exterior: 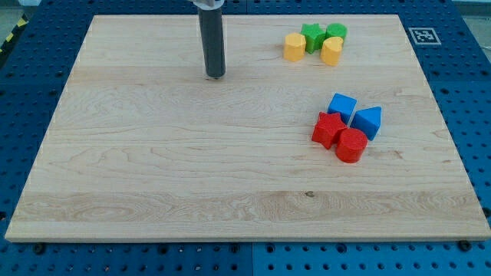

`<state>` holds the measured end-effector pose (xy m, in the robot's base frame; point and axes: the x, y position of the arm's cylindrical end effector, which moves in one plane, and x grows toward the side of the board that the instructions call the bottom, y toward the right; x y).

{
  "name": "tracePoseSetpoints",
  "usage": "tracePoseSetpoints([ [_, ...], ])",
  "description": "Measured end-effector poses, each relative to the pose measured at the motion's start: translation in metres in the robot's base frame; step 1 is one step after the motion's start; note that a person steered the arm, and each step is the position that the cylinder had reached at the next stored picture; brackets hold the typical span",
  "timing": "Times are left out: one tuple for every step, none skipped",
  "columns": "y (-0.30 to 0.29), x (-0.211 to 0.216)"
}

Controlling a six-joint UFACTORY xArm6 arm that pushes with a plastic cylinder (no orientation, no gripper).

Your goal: Push the blue triangle into the blue cube

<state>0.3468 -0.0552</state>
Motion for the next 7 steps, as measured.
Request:
tracePoseSetpoints([
  [0.0, 0.0],
  [0.017, 0.004],
  [0.055, 0.02],
  [0.097, 0.026],
  [0.125, 0.026],
  [0.168, 0.029],
  [0.225, 0.037],
])
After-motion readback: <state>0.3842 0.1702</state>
